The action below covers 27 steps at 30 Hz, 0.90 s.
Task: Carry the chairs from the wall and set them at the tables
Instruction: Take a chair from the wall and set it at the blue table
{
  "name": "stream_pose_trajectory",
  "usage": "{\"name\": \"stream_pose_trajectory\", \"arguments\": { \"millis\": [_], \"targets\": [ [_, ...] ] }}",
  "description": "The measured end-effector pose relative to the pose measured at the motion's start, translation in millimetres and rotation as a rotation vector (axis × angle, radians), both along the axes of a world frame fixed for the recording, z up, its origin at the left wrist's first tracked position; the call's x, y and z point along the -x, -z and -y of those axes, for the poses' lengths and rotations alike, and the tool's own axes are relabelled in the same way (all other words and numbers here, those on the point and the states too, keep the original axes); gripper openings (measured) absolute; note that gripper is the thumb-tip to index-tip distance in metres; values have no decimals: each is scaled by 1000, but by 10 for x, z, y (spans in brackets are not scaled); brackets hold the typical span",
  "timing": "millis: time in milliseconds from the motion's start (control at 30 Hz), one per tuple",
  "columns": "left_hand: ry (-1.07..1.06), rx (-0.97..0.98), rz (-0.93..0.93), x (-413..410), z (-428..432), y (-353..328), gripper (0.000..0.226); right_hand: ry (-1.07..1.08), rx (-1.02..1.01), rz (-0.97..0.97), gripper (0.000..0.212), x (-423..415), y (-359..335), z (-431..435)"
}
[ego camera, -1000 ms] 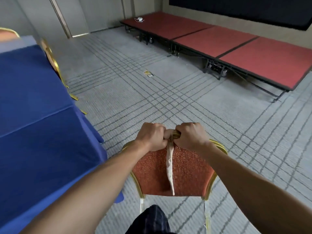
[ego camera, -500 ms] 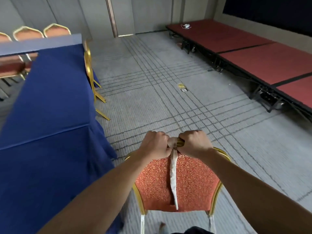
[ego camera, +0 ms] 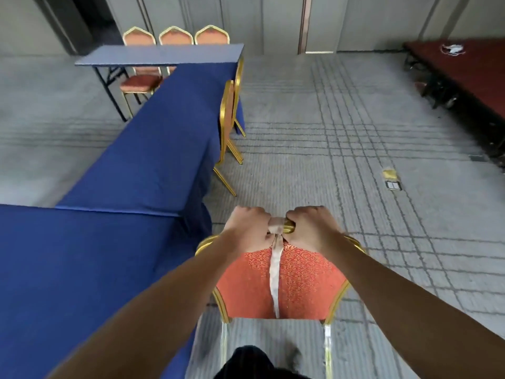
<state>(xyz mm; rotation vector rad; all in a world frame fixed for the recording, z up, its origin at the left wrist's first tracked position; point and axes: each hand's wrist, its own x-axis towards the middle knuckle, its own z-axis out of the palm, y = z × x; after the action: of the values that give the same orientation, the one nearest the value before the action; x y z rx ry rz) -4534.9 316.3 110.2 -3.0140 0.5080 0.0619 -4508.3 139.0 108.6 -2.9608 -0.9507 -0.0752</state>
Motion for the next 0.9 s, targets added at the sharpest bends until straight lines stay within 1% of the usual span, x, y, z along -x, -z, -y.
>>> {"name": "stream_pose_trajectory", "arguments": {
  "millis": [67, 133, 200, 267, 367, 433, 533, 600, 733, 900],
  "targets": [
    [-101, 25, -25, -311, -43, -27, 17, -65, 8, -15, 15, -464, -30, -80],
    [-187, 23, -21, -640, -99, 5, 17, -134, -16, 29, 12, -896, 11, -178],
    [-258, 6, -16, -995, -178, 19, 23, -202, -112, 55, 12, -1342, 84, -284],
    [-326, 19, -4, -1410, -320, 53, 27, -295, -214, 83, 16, -1863, 124, -435],
    [-416, 62, 42, -1974, -528, 164, 27, -394, -265, 110, 16, -2540, 213, -710],
    [-425, 85, 45, -2163, -598, 188, 28, -436, -259, 159, 18, -2812, 230, -803],
    [-486, 106, 60, -2703, -810, 265, 28, -495, -312, 133, 20, -3421, 358, -1042],
    [-527, 137, 64, -2986, -962, 227, 26, -521, -332, 91, 23, -3794, 292, -1224],
    [-588, 146, 82, -3438, -1211, 180, 21, -609, -361, 99, 25, -4368, 262, -1569],
    [-748, 148, 85, -3917, -1400, 236, 21, -765, -324, 82, 20, -5083, 295, -2009]
  ]
}}
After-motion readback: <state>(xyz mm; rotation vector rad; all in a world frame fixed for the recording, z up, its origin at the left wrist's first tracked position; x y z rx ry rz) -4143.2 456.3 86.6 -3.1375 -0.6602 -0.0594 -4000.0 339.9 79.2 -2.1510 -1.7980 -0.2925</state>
